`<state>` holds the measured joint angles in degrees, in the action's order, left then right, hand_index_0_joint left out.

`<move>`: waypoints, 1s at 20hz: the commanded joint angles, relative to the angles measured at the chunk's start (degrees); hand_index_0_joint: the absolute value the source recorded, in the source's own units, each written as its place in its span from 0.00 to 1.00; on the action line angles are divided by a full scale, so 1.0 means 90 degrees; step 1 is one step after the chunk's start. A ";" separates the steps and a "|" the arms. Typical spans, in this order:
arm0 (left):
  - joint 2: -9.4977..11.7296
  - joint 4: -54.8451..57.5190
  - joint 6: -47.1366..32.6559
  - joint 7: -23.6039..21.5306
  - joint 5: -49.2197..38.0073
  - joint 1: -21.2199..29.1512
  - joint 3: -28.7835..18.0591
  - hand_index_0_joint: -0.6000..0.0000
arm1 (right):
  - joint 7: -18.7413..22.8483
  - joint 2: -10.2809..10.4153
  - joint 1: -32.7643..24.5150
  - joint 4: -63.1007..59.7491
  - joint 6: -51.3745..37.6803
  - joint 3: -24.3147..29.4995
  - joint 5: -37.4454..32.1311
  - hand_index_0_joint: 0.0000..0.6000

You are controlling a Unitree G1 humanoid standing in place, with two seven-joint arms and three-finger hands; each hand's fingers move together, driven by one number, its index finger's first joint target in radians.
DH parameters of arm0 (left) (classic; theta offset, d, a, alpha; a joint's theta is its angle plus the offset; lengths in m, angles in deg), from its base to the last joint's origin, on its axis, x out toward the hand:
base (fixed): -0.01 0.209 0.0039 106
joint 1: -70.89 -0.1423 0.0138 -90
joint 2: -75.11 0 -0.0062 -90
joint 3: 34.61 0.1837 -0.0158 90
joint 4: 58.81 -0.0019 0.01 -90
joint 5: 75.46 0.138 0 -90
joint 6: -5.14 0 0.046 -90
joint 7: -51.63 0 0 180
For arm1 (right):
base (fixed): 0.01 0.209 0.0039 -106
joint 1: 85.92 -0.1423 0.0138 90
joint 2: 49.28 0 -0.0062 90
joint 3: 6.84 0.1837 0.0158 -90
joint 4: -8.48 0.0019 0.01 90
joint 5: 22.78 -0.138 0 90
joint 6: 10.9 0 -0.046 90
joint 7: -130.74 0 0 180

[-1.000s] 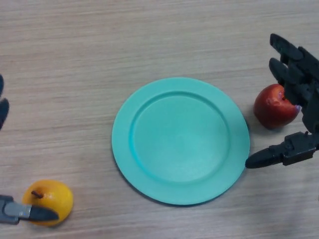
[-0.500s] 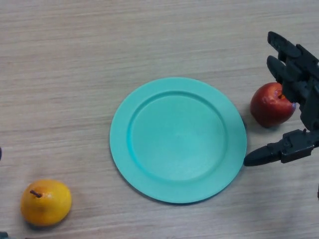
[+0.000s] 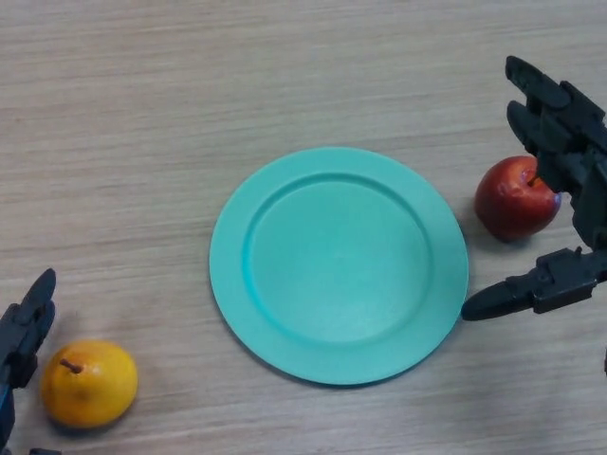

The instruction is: Pick up the yellow pear and place it on the plate

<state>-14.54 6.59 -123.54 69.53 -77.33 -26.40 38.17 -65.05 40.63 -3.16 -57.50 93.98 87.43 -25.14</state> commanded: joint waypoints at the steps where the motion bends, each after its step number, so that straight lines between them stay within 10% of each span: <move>1: 0.0341 0.0127 -0.0971 -0.0372 -0.0155 0.0100 -0.0205 0.75 | 0.0043 -0.0176 -0.0173 0.0410 -0.0585 0.0444 -0.0270 0.00; 5: 0.0551 -0.0843 -0.1411 -0.1594 0.1257 0.0507 0.0243 0.00 | 0.0082 -0.0207 -0.0153 0.0435 -0.0578 0.0533 -0.0346 0.00; 20: 0.0412 0.1153 -0.0858 -0.1971 0.1387 0.0502 0.0138 0.00 | 0.0179 -0.0212 -0.0140 0.0430 -0.0703 0.0548 -0.0284 0.00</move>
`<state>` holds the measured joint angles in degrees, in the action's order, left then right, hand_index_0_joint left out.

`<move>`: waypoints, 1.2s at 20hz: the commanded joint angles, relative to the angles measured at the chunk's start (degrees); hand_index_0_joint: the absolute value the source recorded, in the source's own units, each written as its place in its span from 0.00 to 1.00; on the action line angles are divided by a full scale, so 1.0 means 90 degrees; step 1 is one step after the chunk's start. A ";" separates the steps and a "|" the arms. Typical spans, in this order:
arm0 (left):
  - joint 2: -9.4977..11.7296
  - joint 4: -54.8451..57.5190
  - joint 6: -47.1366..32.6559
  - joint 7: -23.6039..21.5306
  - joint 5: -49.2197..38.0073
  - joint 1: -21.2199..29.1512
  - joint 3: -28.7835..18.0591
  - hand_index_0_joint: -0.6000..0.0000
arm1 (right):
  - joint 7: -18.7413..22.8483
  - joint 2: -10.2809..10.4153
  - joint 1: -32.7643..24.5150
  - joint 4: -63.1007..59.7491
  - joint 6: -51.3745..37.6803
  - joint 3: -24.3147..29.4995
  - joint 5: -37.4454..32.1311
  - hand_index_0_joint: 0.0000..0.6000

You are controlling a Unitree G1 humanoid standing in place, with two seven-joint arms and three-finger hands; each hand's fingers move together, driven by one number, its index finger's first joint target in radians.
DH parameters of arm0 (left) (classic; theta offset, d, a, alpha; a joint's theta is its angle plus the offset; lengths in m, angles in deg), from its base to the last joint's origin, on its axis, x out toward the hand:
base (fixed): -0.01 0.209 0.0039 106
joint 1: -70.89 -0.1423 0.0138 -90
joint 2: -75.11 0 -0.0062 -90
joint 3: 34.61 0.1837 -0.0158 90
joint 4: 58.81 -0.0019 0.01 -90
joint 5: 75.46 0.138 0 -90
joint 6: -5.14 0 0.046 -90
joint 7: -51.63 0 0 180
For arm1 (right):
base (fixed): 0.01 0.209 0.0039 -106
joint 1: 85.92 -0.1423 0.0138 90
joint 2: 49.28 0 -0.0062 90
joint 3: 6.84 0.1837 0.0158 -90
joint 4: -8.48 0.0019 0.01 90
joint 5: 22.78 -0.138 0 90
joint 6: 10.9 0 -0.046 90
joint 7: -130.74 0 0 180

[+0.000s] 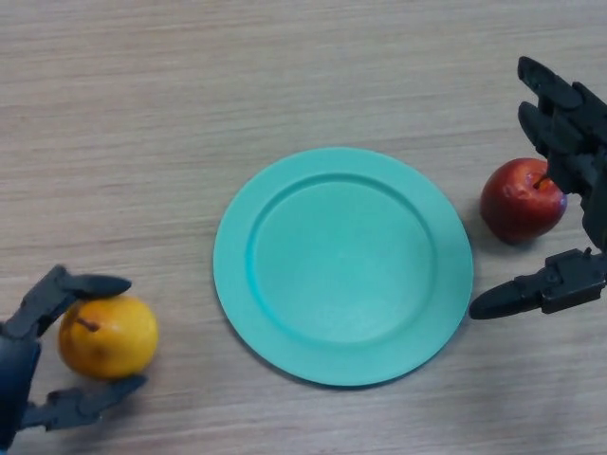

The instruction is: Pick up the yellow pear and place it on the plate

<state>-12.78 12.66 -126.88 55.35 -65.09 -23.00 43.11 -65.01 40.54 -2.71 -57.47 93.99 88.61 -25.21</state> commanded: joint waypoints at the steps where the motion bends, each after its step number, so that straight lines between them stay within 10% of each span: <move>1: 0.0220 0.0580 -0.0451 -0.0390 0.0043 0.0158 -0.0393 0.00 | 0.0181 -0.0206 -0.0197 0.0434 -0.0699 0.0423 -0.0277 0.00; 7: 0.0129 0.1184 0.0196 -0.0440 0.0505 0.1049 0.0437 0.00 | 0.0185 -0.0163 -0.0031 0.0597 -0.0702 0.0441 -0.0257 0.00; 12: -0.0382 0.0826 0.0559 -0.0031 0.0762 0.2050 0.1386 0.00 | 0.0136 -0.0160 0.0024 0.0873 -0.0327 0.0492 -0.0399 0.00; 19: -0.0794 -0.0767 0.0750 -0.0770 0.1284 0.3048 0.2195 0.00 | 0.0195 -0.0194 0.0081 0.0982 -0.0450 0.0625 -0.0431 0.00; 24: -0.0803 -0.0416 0.2085 -0.0512 -0.0315 0.3017 0.2853 0.00 | 0.0226 -0.0203 0.0082 0.0914 -0.0500 0.0616 -0.0288 0.00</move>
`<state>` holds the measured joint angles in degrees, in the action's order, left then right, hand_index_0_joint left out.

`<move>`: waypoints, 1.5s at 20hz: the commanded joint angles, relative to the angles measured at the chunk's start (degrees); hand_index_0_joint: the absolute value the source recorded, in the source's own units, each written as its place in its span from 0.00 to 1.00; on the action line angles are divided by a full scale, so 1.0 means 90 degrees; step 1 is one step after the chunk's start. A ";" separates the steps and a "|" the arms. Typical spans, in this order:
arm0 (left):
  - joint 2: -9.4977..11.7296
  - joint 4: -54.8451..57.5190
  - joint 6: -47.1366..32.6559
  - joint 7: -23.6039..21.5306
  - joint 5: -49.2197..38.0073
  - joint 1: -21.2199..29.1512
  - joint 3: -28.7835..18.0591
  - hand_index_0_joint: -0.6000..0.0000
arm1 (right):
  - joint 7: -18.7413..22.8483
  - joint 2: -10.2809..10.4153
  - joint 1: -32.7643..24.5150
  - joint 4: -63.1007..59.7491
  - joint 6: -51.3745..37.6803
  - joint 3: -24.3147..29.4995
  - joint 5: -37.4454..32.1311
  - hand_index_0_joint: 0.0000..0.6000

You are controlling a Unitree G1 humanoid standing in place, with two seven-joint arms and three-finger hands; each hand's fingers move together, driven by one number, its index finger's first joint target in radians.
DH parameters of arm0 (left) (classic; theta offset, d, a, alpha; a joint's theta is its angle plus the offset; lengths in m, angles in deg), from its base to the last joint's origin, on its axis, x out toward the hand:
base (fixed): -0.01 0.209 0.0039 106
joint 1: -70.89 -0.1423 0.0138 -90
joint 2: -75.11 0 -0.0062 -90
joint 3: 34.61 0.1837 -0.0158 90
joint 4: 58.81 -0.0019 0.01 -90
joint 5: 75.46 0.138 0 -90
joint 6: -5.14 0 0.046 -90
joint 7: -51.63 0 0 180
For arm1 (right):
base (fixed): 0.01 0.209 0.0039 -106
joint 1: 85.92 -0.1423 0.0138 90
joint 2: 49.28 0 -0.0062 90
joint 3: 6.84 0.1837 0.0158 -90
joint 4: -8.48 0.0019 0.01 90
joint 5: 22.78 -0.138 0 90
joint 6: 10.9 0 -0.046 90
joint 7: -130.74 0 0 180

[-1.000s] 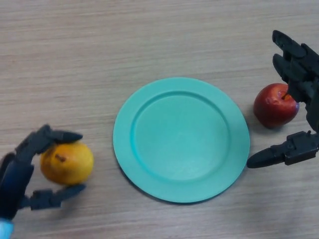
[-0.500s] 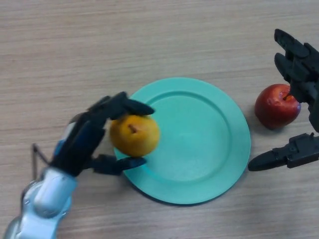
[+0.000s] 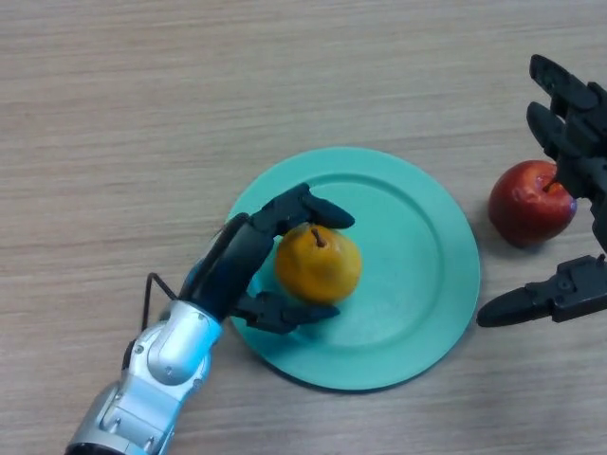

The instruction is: Pick up the yellow pear and place it on the plate

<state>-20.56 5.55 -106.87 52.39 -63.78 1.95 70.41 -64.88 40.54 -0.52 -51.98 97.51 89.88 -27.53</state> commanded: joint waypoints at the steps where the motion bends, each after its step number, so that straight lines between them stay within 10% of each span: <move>1: 0.0062 0.0367 0.0016 -0.0308 -0.0443 0.0266 -0.0172 0.00 | 0.0205 -0.0195 -0.0142 0.0316 -0.0886 0.0478 -0.0037 0.00; 11: 0.0062 0.0441 0.0900 -0.0214 -0.0628 0.0309 -0.0479 0.00 | 0.0204 -0.0167 -0.0158 0.0263 -0.0758 0.0429 -0.0172 0.00; 16: 0.0062 0.0306 0.0430 -0.0257 -0.0064 0.0377 -0.0513 1.00 | 0.0159 -0.0176 -0.0162 0.0193 -0.0781 0.0390 -0.0073 0.00; 30: 0.0135 0.4508 0.1773 0.0538 -0.0754 -0.0689 -0.1561 1.00 | 0.0174 -0.0135 -0.0229 0.0243 -0.0786 0.0288 -0.0063 0.00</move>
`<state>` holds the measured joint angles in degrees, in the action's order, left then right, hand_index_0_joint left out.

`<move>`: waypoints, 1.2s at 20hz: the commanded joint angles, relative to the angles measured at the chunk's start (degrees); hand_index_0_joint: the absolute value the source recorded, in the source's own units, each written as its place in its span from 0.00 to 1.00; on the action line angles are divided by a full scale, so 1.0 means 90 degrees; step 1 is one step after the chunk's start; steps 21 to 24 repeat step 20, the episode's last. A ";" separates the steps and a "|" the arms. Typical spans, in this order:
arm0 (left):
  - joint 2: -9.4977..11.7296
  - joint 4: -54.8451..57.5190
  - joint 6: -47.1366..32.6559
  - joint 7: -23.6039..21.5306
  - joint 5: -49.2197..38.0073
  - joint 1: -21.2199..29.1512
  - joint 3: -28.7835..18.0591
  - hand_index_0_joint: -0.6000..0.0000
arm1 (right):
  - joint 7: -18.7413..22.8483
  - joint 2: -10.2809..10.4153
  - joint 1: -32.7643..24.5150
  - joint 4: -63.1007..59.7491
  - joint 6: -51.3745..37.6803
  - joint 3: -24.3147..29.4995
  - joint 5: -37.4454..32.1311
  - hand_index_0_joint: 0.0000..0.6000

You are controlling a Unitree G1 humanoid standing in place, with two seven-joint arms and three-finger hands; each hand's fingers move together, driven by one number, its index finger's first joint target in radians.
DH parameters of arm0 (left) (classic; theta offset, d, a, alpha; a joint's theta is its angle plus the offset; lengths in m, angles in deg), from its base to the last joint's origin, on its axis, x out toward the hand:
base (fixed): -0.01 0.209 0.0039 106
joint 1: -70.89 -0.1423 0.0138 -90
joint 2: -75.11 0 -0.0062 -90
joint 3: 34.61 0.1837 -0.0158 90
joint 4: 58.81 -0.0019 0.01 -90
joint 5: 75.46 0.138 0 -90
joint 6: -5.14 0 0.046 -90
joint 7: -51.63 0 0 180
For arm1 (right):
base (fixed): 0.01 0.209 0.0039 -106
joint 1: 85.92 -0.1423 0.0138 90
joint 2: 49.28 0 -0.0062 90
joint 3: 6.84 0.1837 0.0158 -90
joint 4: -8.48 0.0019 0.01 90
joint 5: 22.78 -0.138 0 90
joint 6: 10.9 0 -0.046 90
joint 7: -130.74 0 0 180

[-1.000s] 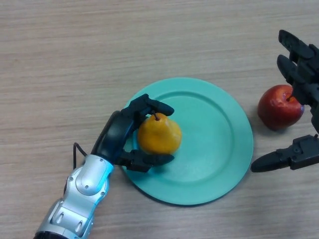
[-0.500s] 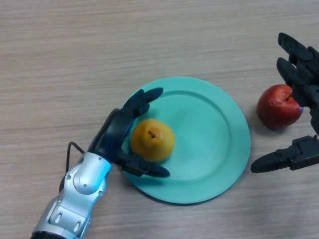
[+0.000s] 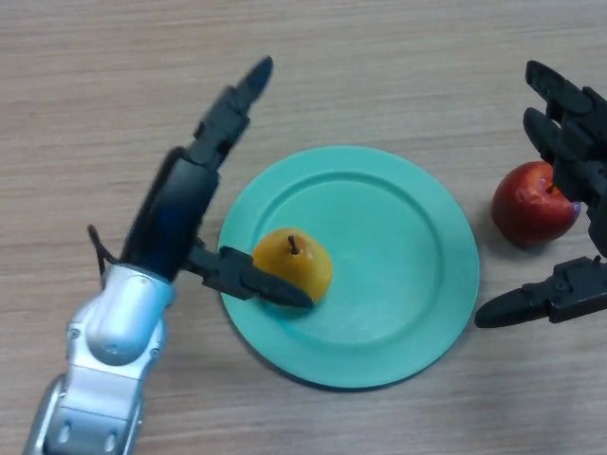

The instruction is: Pick up the yellow pear and place it on the plate

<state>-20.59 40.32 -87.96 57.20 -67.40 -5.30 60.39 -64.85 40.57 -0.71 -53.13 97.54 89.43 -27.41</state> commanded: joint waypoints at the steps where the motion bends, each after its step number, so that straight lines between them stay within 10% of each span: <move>1: 0.0156 0.0762 -0.0324 -0.0039 -0.0469 0.0060 -0.0505 1.00 | 0.0170 -0.0142 -0.0204 0.0381 -0.0779 0.0329 -0.0073 0.00; 12: 0.0845 0.2172 0.0733 0.0489 -0.2511 -0.0999 -0.2102 1.00 | 0.0188 -0.0085 -0.0051 0.0688 -0.0826 0.0338 -0.0102 0.00; 24: 0.0922 0.2510 0.1124 0.0470 -0.2574 -0.0956 -0.2223 1.00 | 0.0088 -0.0059 0.0056 0.0871 -0.0547 0.0393 -0.0338 0.00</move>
